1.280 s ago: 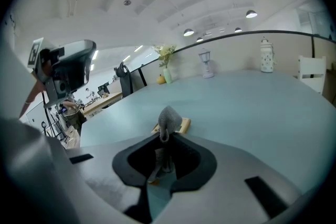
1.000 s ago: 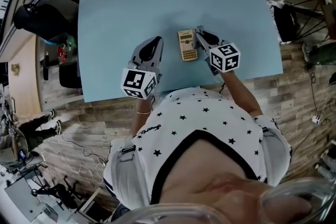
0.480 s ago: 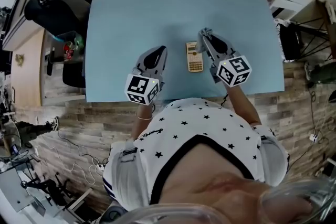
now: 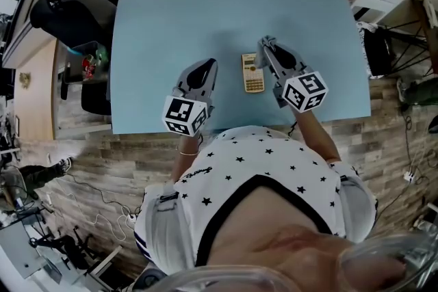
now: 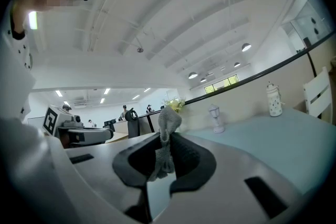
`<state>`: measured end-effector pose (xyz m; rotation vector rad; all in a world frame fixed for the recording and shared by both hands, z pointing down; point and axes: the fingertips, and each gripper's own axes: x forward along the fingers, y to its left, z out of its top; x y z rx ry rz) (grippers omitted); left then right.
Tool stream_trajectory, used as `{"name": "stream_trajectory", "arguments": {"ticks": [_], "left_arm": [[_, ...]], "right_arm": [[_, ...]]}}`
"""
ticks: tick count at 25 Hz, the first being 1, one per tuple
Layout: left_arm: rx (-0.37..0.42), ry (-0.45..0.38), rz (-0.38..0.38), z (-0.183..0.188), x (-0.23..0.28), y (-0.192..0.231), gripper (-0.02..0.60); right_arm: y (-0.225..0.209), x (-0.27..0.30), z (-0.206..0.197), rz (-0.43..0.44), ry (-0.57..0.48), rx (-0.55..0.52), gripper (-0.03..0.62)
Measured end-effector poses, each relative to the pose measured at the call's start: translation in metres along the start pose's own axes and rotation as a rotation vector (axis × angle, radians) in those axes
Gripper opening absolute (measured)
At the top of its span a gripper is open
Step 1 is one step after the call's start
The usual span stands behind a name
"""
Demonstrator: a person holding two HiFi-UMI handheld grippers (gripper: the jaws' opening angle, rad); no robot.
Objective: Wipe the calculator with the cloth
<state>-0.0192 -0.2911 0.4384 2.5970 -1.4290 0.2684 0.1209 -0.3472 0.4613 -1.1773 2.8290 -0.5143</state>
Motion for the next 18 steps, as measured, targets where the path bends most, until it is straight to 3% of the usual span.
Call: {"name": "stream_trajectory", "arguments": {"ticks": [18], "left_arm": [[0.005,0.011,-0.007,-0.0008,0.0014,-0.0019,0.031]], "right_arm": [[-0.0018,-0.0037,0.0023,0.000,-0.009,0.026,0.044]]}}
